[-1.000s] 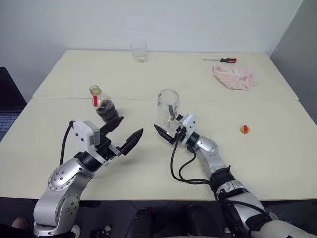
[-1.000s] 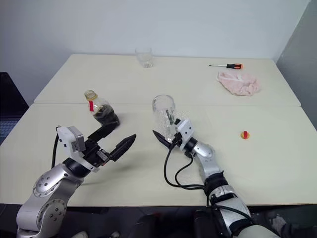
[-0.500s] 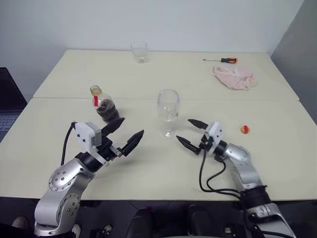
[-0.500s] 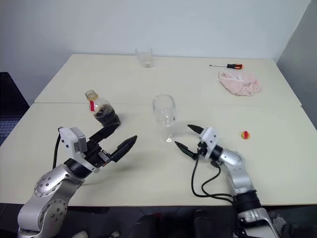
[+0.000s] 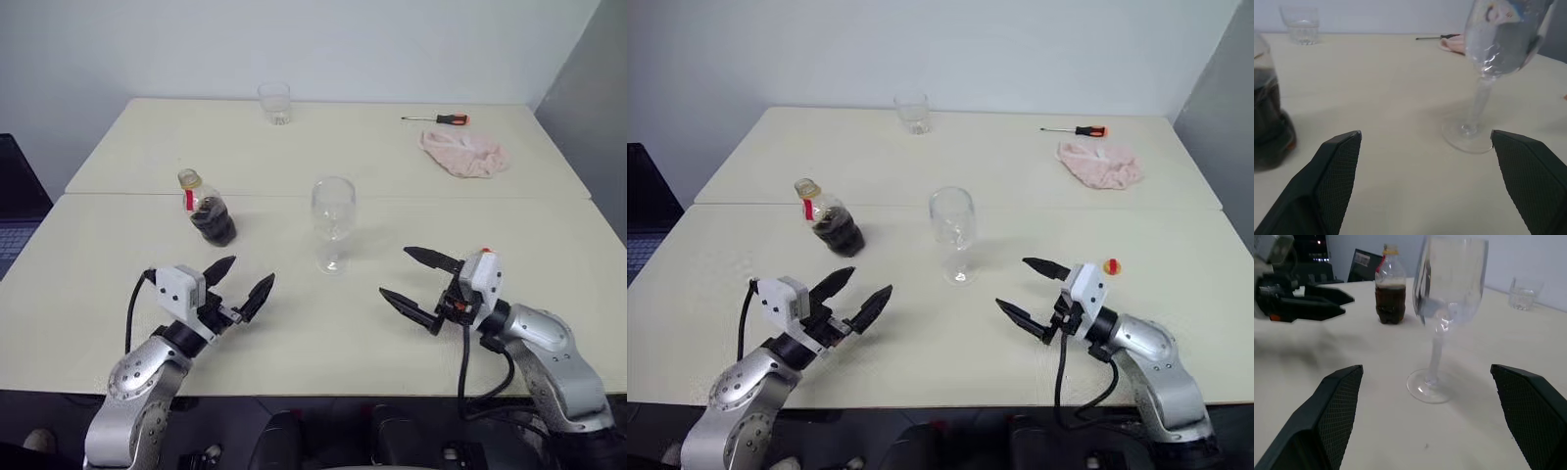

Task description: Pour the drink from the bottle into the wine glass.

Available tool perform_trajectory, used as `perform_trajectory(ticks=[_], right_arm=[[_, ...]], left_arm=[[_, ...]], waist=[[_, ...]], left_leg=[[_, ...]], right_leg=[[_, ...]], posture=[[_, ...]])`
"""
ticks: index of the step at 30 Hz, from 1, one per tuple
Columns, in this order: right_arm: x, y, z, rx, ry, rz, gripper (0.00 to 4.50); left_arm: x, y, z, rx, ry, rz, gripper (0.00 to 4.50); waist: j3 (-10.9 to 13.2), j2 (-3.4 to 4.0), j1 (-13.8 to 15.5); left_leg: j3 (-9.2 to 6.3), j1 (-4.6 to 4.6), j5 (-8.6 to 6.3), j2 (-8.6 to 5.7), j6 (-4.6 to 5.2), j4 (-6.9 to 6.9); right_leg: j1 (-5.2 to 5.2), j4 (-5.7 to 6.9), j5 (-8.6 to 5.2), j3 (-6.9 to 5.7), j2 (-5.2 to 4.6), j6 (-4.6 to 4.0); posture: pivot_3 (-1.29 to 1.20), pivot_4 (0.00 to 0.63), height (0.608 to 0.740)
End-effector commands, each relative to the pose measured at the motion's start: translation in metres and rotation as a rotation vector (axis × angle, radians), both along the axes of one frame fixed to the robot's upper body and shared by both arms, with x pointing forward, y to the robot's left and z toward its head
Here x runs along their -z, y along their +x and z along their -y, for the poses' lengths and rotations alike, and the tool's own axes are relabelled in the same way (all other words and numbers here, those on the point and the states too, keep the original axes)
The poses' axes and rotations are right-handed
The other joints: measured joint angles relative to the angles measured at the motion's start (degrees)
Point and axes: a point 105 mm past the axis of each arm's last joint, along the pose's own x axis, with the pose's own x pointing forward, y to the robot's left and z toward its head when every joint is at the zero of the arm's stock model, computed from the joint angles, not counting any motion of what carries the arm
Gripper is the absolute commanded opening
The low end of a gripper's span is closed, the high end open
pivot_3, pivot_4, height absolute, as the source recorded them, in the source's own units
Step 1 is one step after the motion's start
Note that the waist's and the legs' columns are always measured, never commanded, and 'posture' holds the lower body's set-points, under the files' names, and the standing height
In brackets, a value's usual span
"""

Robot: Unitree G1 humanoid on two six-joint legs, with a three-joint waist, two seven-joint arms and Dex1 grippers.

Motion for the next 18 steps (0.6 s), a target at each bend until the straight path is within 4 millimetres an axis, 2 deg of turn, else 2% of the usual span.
perform_trajectory(ticks=[1, 7, 13, 18], right_arm=[[-0.026, -0.011, -0.001, -0.014, 0.043, 0.048, 4.46], [-0.039, -0.018, -0.008, -0.044, 0.093, 0.041, 4.46], [-0.047, -0.017, -0.016, -0.053, 0.133, 0.044, 4.46], [-0.048, -0.021, -0.020, -0.073, 0.137, 0.041, 4.46]], left_arm=[[-0.004, 0.004, -0.018, -0.123, 0.023, 0.050, 4.50], [0.005, 0.012, -0.051, -0.300, 0.068, 0.055, 4.50], [0.000, 0.026, -0.067, -0.355, 0.098, 0.093, 4.50], [-0.007, 0.040, -0.071, -0.369, 0.112, 0.128, 4.50]], waist=[[0.00, 0.00, 0.04], [0.00, 0.00, 0.03], [-0.01, -0.01, 0.04], [-0.01, -0.01, 0.04]], left_leg=[[0.00, 0.00, 0.00, -0.01, 0.00, 0.00], [0.02, 0.00, 0.00, 0.00, 0.00, 0.00], [0.05, -0.01, 0.00, -0.02, 0.00, 0.01], [0.06, -0.01, 0.00, -0.02, 0.00, 0.01]], right_leg=[[0.00, 0.00, 0.00, 0.00, 0.00, 0.01], [0.02, -0.01, -0.02, -0.06, 0.01, 0.05], [0.03, -0.01, -0.01, -0.12, 0.01, 0.03], [0.03, 0.00, 0.01, -0.16, 0.01, 0.01]], posture=[[0.00, 0.150, 0.740], [0.00, 0.150, 0.740], [0.00, 0.150, 0.740], [0.00, 0.150, 0.740]])
